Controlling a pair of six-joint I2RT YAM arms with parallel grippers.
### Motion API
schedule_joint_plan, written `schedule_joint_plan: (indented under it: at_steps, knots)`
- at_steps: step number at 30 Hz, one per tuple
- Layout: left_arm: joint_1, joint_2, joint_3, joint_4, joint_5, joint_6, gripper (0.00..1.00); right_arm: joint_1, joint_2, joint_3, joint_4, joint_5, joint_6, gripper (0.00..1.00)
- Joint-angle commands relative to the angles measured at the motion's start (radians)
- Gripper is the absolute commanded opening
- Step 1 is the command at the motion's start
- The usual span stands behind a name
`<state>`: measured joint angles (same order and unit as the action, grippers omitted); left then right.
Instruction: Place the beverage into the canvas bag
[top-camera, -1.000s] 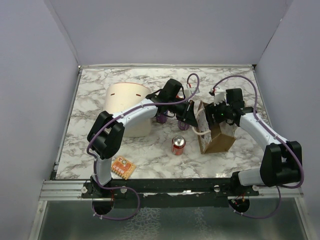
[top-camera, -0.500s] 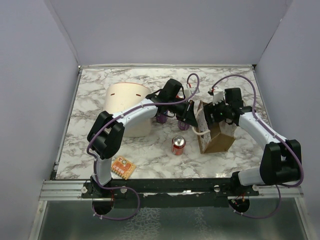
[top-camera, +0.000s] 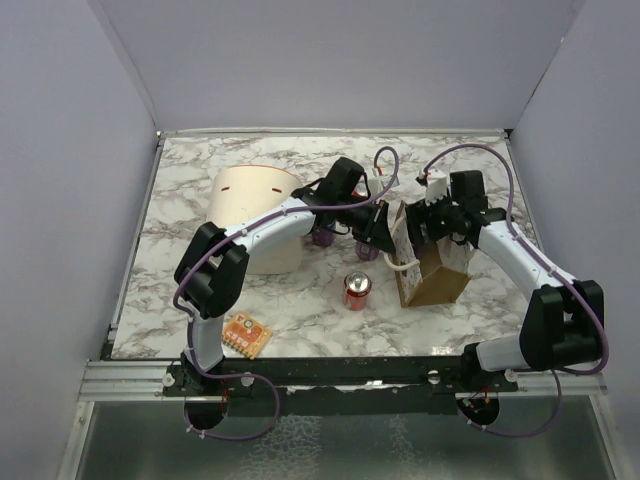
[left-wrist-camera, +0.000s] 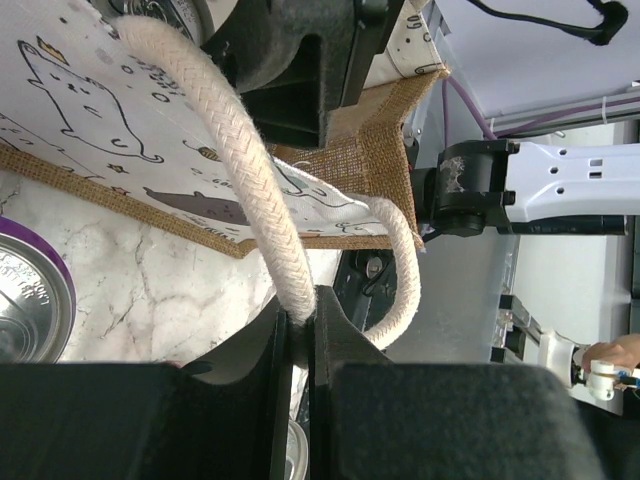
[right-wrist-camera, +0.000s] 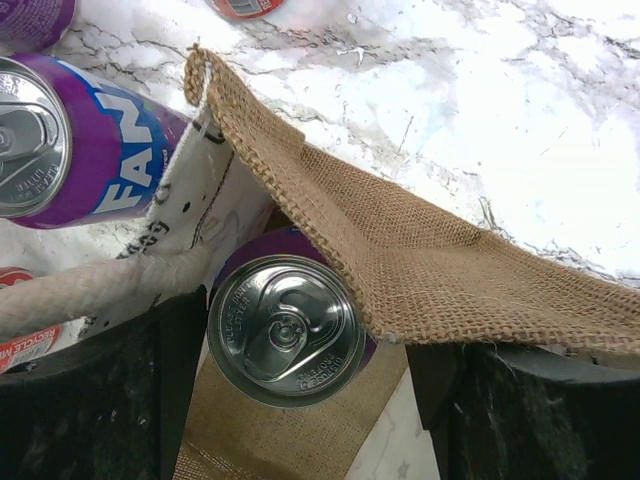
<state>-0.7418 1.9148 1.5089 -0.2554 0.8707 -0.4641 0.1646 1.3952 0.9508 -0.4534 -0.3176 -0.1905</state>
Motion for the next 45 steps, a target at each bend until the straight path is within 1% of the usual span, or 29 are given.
schedule_joint_plan:
  at_steps: [1,8,18,23,27,35,40,45]
  knots:
    - [-0.004,-0.049,-0.006,0.022,-0.019,0.017,0.0,0.007,-0.026,0.054,-0.014,-0.007,-0.017,0.77]
    - [-0.004,-0.056,-0.009,0.028,-0.019,0.009,0.0,0.006,-0.052,0.1,-0.054,0.021,-0.009,0.77]
    - [-0.004,-0.063,-0.02,0.03,-0.032,0.033,0.0,0.006,-0.156,0.109,-0.036,0.059,-0.012,0.77]
    - [-0.004,-0.071,-0.026,0.038,-0.025,0.045,0.12,0.007,-0.196,0.125,-0.031,0.049,-0.016,0.77]
    - [-0.004,-0.085,-0.024,0.045,-0.015,0.056,0.22,0.007,-0.227,0.122,-0.026,0.012,-0.055,0.77]
    - [-0.004,-0.114,-0.002,0.017,0.006,0.089,0.48,0.007,-0.24,0.154,-0.074,-0.099,-0.123,0.78]
    - [-0.003,-0.165,-0.002,-0.027,0.009,0.163,0.69,0.007,-0.236,0.201,-0.102,-0.175,-0.135,0.79]
    - [-0.001,-0.255,-0.01,-0.101,-0.006,0.308,0.9,0.008,-0.21,0.284,-0.14,-0.273,-0.138,0.81]
